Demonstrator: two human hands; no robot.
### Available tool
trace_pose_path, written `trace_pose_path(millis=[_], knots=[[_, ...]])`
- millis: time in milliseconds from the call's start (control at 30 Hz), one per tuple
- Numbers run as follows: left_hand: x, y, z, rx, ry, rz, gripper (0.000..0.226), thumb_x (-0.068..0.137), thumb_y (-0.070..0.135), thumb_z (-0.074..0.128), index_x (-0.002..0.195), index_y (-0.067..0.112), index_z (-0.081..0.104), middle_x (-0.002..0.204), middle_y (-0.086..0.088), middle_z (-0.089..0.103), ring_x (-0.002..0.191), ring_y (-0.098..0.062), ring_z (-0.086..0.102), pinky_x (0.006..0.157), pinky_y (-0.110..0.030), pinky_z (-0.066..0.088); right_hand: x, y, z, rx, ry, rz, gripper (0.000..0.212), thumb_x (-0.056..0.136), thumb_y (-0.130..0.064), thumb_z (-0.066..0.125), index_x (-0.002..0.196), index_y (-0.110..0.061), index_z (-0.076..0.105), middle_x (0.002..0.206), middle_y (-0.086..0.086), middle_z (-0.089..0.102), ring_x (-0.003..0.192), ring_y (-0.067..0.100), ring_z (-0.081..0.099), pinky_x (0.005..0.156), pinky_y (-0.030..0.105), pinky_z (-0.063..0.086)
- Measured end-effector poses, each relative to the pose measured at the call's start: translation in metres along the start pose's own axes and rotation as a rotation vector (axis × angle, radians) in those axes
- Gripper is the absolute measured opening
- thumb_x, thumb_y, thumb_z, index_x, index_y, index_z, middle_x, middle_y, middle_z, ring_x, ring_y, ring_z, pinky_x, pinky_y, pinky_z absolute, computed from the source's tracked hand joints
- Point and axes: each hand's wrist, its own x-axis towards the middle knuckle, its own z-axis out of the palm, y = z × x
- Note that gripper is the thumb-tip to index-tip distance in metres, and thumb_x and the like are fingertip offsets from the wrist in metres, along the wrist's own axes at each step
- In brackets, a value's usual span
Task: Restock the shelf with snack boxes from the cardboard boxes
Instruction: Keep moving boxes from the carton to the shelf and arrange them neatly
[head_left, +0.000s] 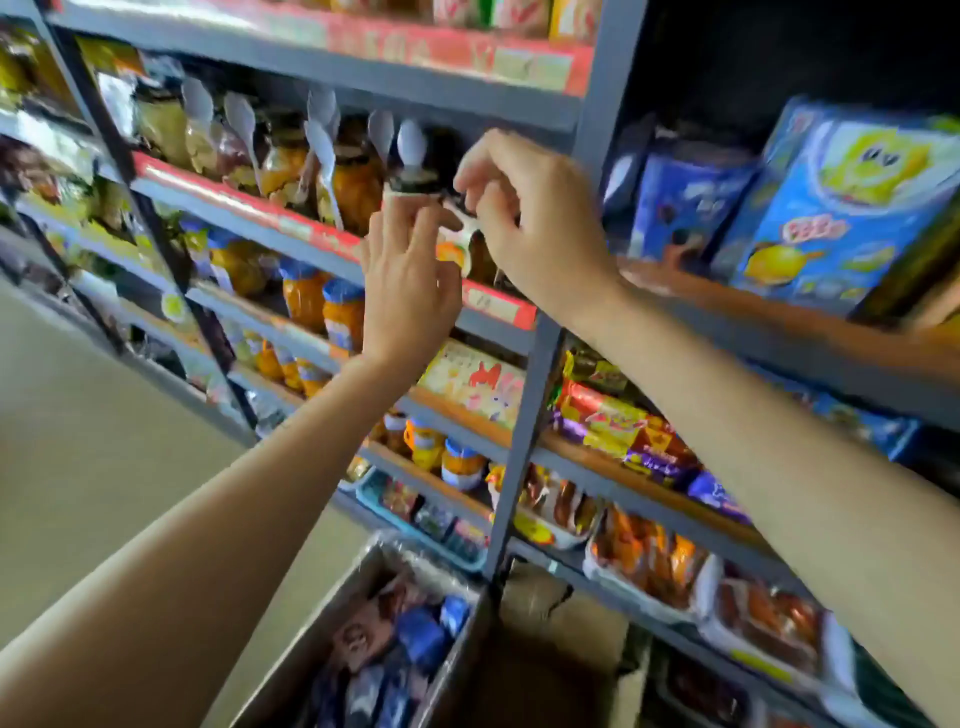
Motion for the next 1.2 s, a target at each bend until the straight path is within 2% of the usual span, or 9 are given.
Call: trace_pose_path(millis=[233,367,500,600,833,900,1033,1133,1200], knots=[[-0.242,-0.166,-0.014,0.191,-0.578,-0.295,0.047,0.064,0.021,0.032,0.099,0.004,0.059,0.106,-0.022,0.056,0.094,-0.039,0.052,0.075,-0.047,0.045,-0.251,0.042,0.221,-0.004,-0.698,0.604,0.019,0.085,0.001,0.051,0.103,-0.001,0.058,0.119,0.014,0.044,0.102,0.03,0.05,0.078,0.032,0.036],[-0.385,-0.234,-0.002,0.272,-0.833,-0.452,0.046,0.07,0.025,0.033,0.1,0.006,0.062,0.103,-0.016,0.056,0.091,-0.038,0.054,0.075,-0.045,0.044,-0.401,0.074,0.307,-0.017,-0.909,0.878,0.025,0.082,-0.001,0.053,0.105,-0.004,0.061,0.116,0.013,0.046,0.109,0.03,0.05,0.092,0.029,0.037],[-0.502,-0.284,0.02,0.413,-1.223,-0.634,0.039,0.085,0.012,0.047,0.123,0.015,0.05,0.124,-0.011,0.045,0.116,-0.034,0.042,0.095,-0.042,0.034,-0.51,0.107,0.365,-0.06,-1.136,1.102,0.02,0.087,-0.008,0.054,0.104,-0.002,0.062,0.116,0.019,0.053,0.113,0.029,0.05,0.088,0.029,0.037],[-0.571,-0.32,0.043,0.425,-1.415,-0.806,0.036,0.087,0.015,0.047,0.124,0.018,0.05,0.126,-0.009,0.045,0.119,-0.031,0.042,0.097,-0.04,0.033,-0.577,0.12,0.415,-0.051,-1.227,1.154,0.011,0.089,-0.016,0.057,0.094,-0.006,0.06,0.111,0.017,0.058,0.109,0.029,0.053,0.084,0.03,0.04],[-0.701,-0.361,0.074,0.375,-1.526,-1.065,0.04,0.094,0.018,0.045,0.132,0.007,0.038,0.126,-0.022,0.045,0.115,-0.041,0.047,0.095,-0.04,0.038,-0.678,0.11,0.525,-0.012,-1.411,1.169,0.032,0.09,-0.016,0.053,0.12,-0.002,0.05,0.123,0.019,0.054,0.116,0.032,0.05,0.089,0.034,0.042],[-0.725,-0.368,0.083,0.355,-1.537,-1.2,0.046,0.094,0.022,0.048,0.132,0.003,0.031,0.127,-0.024,0.044,0.116,-0.041,0.047,0.095,-0.038,0.038,-0.696,0.101,0.548,0.015,-1.461,1.207,0.025,0.091,-0.014,0.051,0.113,-0.003,0.053,0.118,0.018,0.056,0.113,0.034,0.05,0.085,0.033,0.042],[-0.765,-0.383,0.105,0.279,-1.408,-1.615,0.065,0.091,0.027,0.055,0.135,-0.005,0.019,0.136,-0.026,0.042,0.125,-0.038,0.043,0.103,-0.039,0.038,-0.726,0.083,0.575,0.111,-1.617,1.314,0.006,0.093,-0.011,0.046,0.09,-0.006,0.046,0.091,0.011,0.045,0.077,0.026,0.042,0.063,0.03,0.032],[-0.782,-0.389,0.111,0.339,-1.393,-1.703,0.072,0.088,0.033,0.058,0.14,-0.004,0.022,0.141,-0.025,0.037,0.13,-0.037,0.037,0.105,-0.037,0.033,-0.737,0.081,0.584,0.179,-1.566,1.421,0.01,0.093,-0.011,0.045,0.085,-0.006,0.043,0.079,0.006,0.041,0.072,0.024,0.044,0.05,0.028,0.031],[-0.781,-0.392,0.111,0.371,-1.406,-1.697,0.08,0.079,0.042,0.067,0.136,-0.003,0.034,0.137,-0.023,0.043,0.126,-0.037,0.041,0.105,-0.039,0.037,-0.742,0.085,0.587,0.286,-1.463,1.571,0.017,0.092,-0.018,0.046,0.098,-0.004,0.053,0.091,0.013,0.056,0.084,0.029,0.055,0.066,0.031,0.048]])
